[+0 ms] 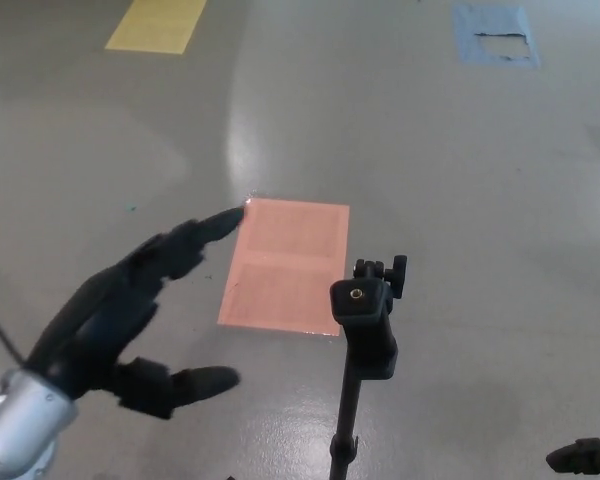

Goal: The robot uses its left hand to grab the top of a phone stand kept on the floor and rotates it anti-clockwise

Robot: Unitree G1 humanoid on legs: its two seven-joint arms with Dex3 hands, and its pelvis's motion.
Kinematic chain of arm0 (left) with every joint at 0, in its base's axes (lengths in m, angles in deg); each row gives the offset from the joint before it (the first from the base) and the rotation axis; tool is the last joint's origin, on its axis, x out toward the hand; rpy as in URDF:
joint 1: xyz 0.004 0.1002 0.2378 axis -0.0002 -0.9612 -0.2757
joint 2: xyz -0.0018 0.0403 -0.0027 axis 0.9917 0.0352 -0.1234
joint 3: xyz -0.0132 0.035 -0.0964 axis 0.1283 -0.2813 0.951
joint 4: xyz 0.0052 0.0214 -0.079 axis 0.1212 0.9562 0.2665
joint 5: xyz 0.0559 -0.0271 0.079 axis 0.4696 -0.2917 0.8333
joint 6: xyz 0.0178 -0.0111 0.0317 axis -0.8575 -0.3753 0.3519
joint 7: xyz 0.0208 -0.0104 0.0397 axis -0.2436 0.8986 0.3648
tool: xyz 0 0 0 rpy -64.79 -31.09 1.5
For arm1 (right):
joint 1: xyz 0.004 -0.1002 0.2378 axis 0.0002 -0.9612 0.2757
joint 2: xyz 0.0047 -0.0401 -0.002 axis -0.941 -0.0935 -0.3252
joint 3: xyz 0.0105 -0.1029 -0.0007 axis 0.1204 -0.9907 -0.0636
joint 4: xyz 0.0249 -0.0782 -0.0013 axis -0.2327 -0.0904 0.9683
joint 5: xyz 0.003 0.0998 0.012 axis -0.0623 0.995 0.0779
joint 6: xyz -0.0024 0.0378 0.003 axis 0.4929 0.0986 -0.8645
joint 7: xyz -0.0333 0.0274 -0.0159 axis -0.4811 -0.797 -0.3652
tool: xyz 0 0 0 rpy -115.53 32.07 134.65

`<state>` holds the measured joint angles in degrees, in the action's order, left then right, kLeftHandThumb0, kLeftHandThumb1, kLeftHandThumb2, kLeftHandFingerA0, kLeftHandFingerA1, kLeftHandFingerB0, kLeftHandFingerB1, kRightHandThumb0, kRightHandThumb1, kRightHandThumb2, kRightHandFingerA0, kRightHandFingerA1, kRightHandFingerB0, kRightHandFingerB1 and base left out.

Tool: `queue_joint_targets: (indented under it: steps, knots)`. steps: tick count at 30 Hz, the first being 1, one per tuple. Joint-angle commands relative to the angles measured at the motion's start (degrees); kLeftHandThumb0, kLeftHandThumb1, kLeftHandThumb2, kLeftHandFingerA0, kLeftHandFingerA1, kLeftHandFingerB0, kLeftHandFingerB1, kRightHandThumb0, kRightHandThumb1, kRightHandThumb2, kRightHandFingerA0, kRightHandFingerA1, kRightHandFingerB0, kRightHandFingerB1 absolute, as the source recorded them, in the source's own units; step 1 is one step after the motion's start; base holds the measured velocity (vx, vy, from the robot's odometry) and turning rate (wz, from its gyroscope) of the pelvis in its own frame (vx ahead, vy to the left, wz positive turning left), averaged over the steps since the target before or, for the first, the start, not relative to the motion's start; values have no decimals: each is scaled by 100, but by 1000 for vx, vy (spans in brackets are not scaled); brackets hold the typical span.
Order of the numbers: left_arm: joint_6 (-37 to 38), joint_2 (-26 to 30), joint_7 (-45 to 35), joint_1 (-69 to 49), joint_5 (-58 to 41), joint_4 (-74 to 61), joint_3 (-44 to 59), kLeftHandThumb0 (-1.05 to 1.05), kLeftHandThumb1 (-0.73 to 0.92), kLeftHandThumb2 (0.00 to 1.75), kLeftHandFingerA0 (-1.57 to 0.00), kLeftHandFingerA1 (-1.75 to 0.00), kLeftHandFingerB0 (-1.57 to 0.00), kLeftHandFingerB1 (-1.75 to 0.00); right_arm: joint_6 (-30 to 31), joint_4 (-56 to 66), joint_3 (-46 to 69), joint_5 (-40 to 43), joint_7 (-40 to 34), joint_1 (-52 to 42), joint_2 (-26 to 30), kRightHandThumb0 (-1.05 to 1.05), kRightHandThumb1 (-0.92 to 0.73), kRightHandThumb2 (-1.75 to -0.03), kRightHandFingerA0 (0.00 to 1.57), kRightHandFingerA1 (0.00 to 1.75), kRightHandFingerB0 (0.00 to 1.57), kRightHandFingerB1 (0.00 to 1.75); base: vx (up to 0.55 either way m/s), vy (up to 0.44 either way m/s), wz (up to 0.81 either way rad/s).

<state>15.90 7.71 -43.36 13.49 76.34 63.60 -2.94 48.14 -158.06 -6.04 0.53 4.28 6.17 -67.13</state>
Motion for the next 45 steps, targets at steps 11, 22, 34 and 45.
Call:
queue_joint_targets:
  steps: [11, 22, 34, 45]
  knots:
    - [-892, -265, -740, 452, 131, -1255, -410, -57, 34, 78, -3, -24, -1, -26, -72, -72, -105, -147, 117, 174, 156, -47, -70, -81, 30, 46, 14, 37, 0, 0, 0]
    - [-1003, -446, -813, 491, 166, -1204, -480, -57, 36, 77, -3, -25, 0, -24, -68, -75, -67, -109, 155, 147, 148, -39, -82, -65, 32, 39, 17, 28, 0, 0, 0]
    - [-848, -556, -839, 1015, 185, -469, -456, -52, 33, 75, -1, -37, 0, -25, -60, -80, -106, -161, 130, 191, 116, -46, -73, -79, 25, 44, 16, 36, 0, 0, 0]
    - [-524, -765, -706, 1426, 306, 307, -498, -55, 36, 76, -3, -42, -3, -25, -79, -72, -128, -211, 193, 217, 132, -39, -83, -65, 30, 38, 18, 29, 0, 0, 0]
